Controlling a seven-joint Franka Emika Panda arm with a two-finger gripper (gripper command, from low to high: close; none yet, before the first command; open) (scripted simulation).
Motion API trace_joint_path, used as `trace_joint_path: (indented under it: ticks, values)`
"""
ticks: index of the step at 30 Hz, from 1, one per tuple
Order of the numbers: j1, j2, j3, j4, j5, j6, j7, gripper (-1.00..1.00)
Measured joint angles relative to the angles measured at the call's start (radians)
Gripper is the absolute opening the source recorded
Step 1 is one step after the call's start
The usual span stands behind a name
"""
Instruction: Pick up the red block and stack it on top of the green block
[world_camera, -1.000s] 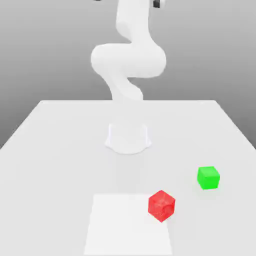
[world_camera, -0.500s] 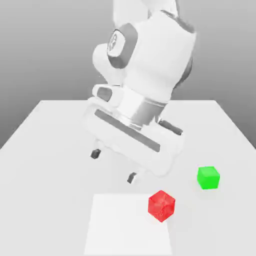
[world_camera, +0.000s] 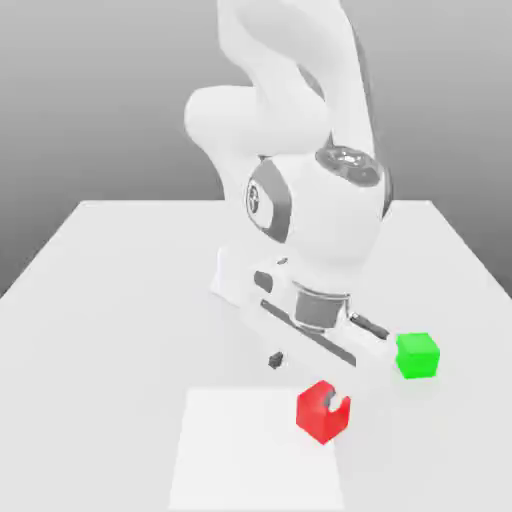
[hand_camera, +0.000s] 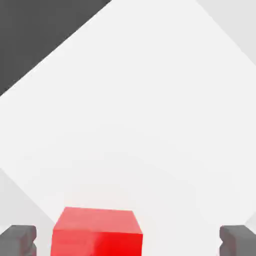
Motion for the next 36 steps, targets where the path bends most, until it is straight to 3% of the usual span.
trace_joint_path:
  ticks: [3,7,12,13,19,22,28,34,36]
  values:
    - [0.003,0.025,-0.008,-0.007,0.025,0.051,0.008,0.0]
    - [0.04,0.108,-0.08,0.007,-0.113,0.114,0.111,0.0]
    - [0.18,0.226,-0.263,0.034,-0.311,0.192,0.258,0.0]
    - [0.203,0.242,-0.292,0.037,-0.335,0.203,0.277,-1.0]
    - [0.215,0.25,-0.306,0.039,-0.347,0.21,0.287,-1.0]
    - [0.157,0.205,-0.232,0.028,-0.275,0.181,0.231,-1.0]
    - [0.081,0.066,-0.099,-0.001,-0.022,0.091,0.046,-1.0]
    - [0.118,-0.05,-0.022,-0.033,0.164,0.007,-0.166,-1.0]
    - [0.239,-0.089,0.01,-0.05,0.233,-0.015,-0.294,-1.0]
